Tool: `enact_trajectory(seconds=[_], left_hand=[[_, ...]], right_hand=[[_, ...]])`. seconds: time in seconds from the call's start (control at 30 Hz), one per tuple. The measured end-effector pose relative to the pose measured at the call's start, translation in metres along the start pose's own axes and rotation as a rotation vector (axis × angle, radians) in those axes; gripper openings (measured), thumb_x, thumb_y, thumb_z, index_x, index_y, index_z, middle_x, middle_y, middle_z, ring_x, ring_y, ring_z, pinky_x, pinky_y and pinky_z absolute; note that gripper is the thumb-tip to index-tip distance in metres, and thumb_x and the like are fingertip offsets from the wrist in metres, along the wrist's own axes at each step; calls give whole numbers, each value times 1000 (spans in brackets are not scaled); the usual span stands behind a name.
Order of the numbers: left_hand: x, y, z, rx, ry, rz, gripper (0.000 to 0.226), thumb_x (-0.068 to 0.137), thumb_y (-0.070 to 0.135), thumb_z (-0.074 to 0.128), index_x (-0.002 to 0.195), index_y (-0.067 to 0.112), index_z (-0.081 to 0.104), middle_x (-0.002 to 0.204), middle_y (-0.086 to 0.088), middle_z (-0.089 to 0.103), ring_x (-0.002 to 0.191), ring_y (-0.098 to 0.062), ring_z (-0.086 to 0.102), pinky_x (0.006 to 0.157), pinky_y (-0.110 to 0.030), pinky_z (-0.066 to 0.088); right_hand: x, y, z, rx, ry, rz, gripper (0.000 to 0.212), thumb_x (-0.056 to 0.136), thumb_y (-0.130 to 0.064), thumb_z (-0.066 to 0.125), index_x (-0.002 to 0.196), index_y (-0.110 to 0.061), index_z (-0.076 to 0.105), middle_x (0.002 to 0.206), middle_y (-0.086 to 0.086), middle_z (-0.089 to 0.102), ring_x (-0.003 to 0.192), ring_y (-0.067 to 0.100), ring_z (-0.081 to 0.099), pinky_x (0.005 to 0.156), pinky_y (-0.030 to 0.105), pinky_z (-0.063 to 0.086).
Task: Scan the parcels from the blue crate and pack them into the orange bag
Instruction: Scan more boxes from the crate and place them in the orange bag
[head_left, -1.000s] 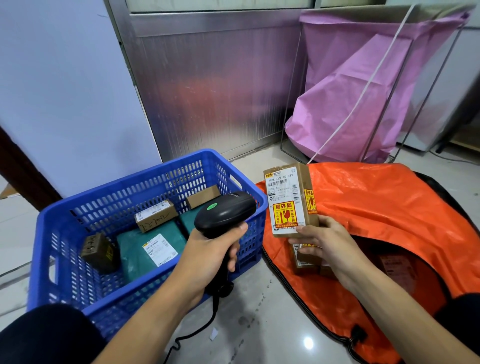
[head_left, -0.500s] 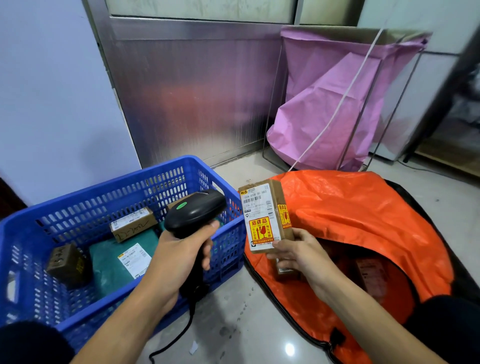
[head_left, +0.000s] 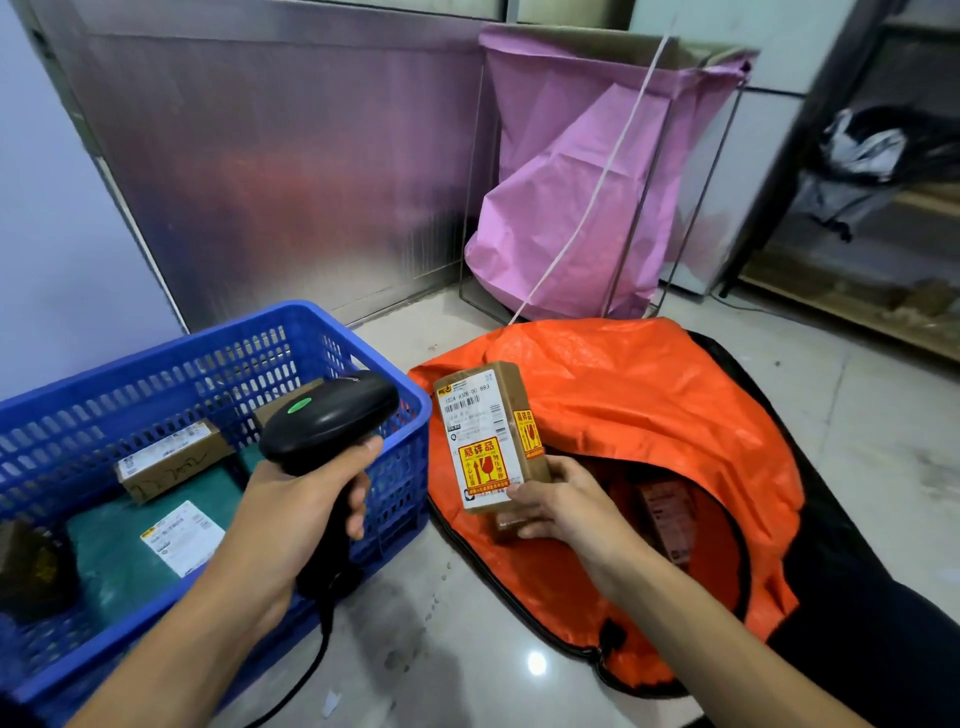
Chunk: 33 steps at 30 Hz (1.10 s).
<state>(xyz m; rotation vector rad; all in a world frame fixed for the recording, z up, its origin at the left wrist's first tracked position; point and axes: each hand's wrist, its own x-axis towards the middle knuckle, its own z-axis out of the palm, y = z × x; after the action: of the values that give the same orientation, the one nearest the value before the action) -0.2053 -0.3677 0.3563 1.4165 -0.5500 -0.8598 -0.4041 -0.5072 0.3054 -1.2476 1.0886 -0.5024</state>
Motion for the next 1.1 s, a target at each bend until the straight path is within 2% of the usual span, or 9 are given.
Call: enact_trajectory(seconds=[0.13,0.3,0.43,0.57,0.67,0.83,0.97,1.03,1.1], left_hand=[[8,1,7,-16,-26,6,14,92,18,74,81,16,65,61,-8,48,48,-22,41,56,-34,40],[13,-8,16,35,-72,-23,22,91,19,74,71,16,66,65,-10,51,50,-23,42,56,-33,40],[15,-11,29,62,-92,-25,21,93,18,73,77,9,62,63,-9,52,50,-24,42,57,-33,41],[19,-13,37,68,-105,-21,23,93,19,73,75,11,60,64,-8,53,50,-22,43,49,-30,43],[25,-17,37,64,-98,-27,21,93,19,73,77,11,62,65,-7,54,51,-22,44,50,-31,44],[33,-22,32,66,-93,-37,24,93,22,73,74,11,63,62,-5,54,49,-22,44,56,-34,42],[39,-28,31,66,-161,-86,23,82,29,78,79,10,65,64,-6,58,50,-21,47,51,-29,46],[42,-32,30,88,-220,-127,29,75,35,84,82,11,69,68,-8,60,53,-21,50,52,-27,48],[46,-36,28,115,-252,-153,31,69,39,90,79,16,74,70,-7,62,55,-21,53,59,-31,50]], right_hand=[[-5,2,-14,13,32,6,38,92,-9,70,125,-15,52,99,2,80,90,26,78,69,29,54],[-10,12,-37,10,77,6,41,91,-10,72,127,-15,52,99,-2,80,87,24,78,74,36,55],[-12,24,-57,5,98,43,40,91,-12,72,127,-14,54,102,1,80,90,25,78,78,39,56],[-11,15,-93,-90,107,38,39,90,-13,73,126,-13,58,98,6,80,85,25,77,69,33,55],[-14,-2,-139,-103,145,15,36,89,-5,71,124,-11,63,84,5,76,67,16,68,65,32,51],[-9,-5,-185,-65,225,5,28,89,-5,64,115,-12,69,95,11,67,74,18,55,68,34,49],[2,0,-174,-105,214,26,27,89,-6,64,116,-7,68,85,8,72,69,16,58,68,34,52],[7,1,-171,-132,195,41,31,89,-10,67,120,-7,66,92,15,76,73,20,62,69,35,53],[12,2,-170,-137,181,47,33,91,-11,67,123,-5,64,100,21,76,73,22,64,70,35,54]])
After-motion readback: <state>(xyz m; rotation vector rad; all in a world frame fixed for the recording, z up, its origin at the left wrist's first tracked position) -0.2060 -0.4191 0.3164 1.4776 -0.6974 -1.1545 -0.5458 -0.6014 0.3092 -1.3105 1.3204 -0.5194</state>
